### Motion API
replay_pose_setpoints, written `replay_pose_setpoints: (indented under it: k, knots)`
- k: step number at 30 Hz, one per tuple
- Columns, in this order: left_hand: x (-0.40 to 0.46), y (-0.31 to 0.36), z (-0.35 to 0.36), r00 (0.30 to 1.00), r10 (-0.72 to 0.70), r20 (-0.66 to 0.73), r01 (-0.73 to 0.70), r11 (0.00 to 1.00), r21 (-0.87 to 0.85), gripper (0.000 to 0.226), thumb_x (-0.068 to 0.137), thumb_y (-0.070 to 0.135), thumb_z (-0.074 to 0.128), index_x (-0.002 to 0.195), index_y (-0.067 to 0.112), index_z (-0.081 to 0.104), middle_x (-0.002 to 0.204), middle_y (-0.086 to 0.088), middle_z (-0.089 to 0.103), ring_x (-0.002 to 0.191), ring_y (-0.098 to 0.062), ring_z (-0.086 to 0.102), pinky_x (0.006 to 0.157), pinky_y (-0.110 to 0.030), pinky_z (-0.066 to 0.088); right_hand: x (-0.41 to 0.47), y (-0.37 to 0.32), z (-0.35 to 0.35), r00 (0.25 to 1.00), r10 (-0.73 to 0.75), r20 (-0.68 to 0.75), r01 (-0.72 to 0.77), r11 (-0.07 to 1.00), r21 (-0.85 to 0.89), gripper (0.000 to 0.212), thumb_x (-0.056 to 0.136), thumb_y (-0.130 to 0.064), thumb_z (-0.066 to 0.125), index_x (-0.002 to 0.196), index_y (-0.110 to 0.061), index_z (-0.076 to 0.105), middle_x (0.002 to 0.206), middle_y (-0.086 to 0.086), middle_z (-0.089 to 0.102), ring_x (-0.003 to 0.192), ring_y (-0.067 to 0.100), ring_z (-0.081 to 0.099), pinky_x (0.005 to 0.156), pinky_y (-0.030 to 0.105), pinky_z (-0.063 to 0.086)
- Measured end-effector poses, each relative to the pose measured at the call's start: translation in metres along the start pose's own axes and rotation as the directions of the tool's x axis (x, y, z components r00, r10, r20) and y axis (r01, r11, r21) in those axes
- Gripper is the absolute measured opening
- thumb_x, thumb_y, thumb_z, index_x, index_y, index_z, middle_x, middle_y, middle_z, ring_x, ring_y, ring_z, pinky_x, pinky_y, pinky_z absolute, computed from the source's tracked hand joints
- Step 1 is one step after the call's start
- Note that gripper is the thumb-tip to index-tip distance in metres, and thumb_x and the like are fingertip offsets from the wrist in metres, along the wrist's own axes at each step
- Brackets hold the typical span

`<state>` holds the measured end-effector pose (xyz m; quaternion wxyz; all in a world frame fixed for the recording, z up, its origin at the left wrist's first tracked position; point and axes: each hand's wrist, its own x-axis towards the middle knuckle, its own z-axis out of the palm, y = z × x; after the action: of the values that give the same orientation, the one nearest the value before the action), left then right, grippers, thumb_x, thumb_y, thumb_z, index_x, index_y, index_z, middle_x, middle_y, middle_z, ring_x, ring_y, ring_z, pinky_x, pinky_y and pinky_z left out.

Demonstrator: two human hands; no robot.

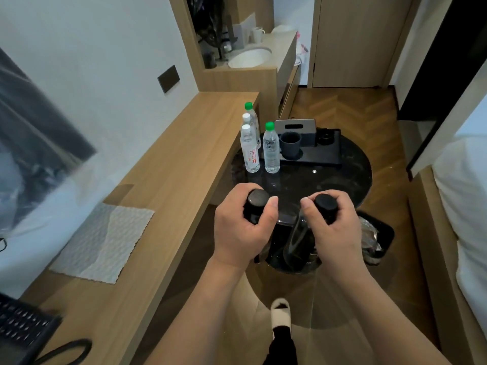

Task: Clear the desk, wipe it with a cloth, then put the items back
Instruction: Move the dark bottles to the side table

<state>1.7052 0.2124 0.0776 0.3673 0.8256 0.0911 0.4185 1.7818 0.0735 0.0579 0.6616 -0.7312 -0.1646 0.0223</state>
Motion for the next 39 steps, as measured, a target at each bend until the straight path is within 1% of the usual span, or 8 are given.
replay_pose_setpoints:
  k: [6,11,19,25,28,33,37,39]
  knots:
    - [0.083,-0.068,0.045,1.0,-0.02,0.006,0.02,0.999,-0.031,0.024,0.09,0.031,0.063,0.089,0.007,0.065,0.08,0.001,0.063,0.074,-0.014,0.061,0.062,-0.028,0.051,0.102,0.019,0.03,1.0,-0.015,-0.01,0.014,0.999,-0.035,0.012,0.089,-0.021,0.071,0.098,-0.018,0.062,0.086,-0.008,0.065,0.084,0.003,0.063,0.072,0.01,0.046]
    - [0.151,-0.111,0.076,0.999,-0.037,-0.007,0.037,0.999,-0.04,0.024,0.089,0.03,0.063,0.086,0.006,0.064,0.077,0.002,0.06,0.07,-0.012,0.057,0.063,-0.019,0.044,0.181,0.026,0.052,0.998,-0.002,-0.056,0.002,1.0,-0.011,0.015,0.088,-0.021,0.071,0.099,-0.016,0.062,0.086,-0.009,0.065,0.084,0.002,0.063,0.071,0.009,0.046]
    - [0.214,-0.155,0.127,0.998,-0.051,0.03,0.052,0.998,-0.042,0.018,0.088,0.027,0.064,0.086,0.009,0.064,0.078,0.003,0.061,0.072,-0.011,0.058,0.067,-0.019,0.045,0.27,0.051,0.065,0.997,0.051,-0.066,-0.049,0.999,0.022,0.014,0.088,-0.016,0.071,0.098,-0.012,0.062,0.084,-0.009,0.065,0.08,-0.002,0.062,0.072,0.008,0.045]
    - [0.249,-0.181,0.179,0.994,-0.109,0.003,0.109,0.994,0.008,0.021,0.088,0.027,0.063,0.087,0.006,0.065,0.081,-0.001,0.064,0.077,-0.013,0.061,0.069,-0.028,0.05,0.335,0.08,0.058,0.996,0.088,-0.001,-0.088,0.996,0.005,0.013,0.088,-0.019,0.072,0.097,-0.017,0.062,0.089,-0.015,0.065,0.083,0.0,0.062,0.073,0.008,0.044]
    - [0.266,-0.186,0.203,0.992,-0.122,-0.007,0.123,0.992,0.028,0.021,0.089,0.026,0.062,0.086,0.005,0.065,0.081,-0.001,0.064,0.077,-0.013,0.061,0.071,-0.028,0.05,0.366,0.095,0.051,0.993,0.107,0.047,-0.107,0.994,-0.011,0.013,0.088,-0.02,0.072,0.096,-0.02,0.062,0.09,-0.02,0.064,0.084,-0.001,0.061,0.073,0.008,0.043]
    - [0.274,-0.198,0.236,0.985,-0.173,-0.003,0.173,0.984,0.047,0.023,0.091,0.026,0.06,0.09,0.003,0.064,0.085,-0.004,0.064,0.082,-0.015,0.062,0.075,-0.027,0.05,0.405,0.131,0.046,0.984,0.142,0.108,-0.139,0.99,-0.031,0.015,0.088,-0.022,0.072,0.098,-0.021,0.06,0.091,-0.018,0.062,0.087,0.0,0.06,0.075,0.007,0.042]
    - [0.259,-0.21,0.255,0.961,-0.27,0.057,0.267,0.962,0.054,0.026,0.092,0.03,0.06,0.097,0.004,0.064,0.093,-0.002,0.065,0.091,-0.016,0.063,0.082,-0.028,0.05,0.416,0.164,0.04,0.96,0.178,0.215,-0.166,0.983,-0.073,0.017,0.088,-0.02,0.071,0.101,-0.02,0.06,0.097,-0.023,0.061,0.096,-0.004,0.058,0.081,0.005,0.04]
    - [0.249,-0.216,0.262,0.945,-0.303,0.12,0.297,0.953,0.064,0.028,0.092,0.032,0.061,0.103,0.007,0.065,0.098,0.001,0.066,0.096,-0.013,0.063,0.085,-0.024,0.049,0.416,0.178,0.035,0.956,0.184,0.227,-0.168,0.982,-0.089,0.018,0.088,-0.019,0.071,0.102,-0.02,0.059,0.099,-0.026,0.06,0.099,-0.004,0.058,0.082,0.005,0.039]
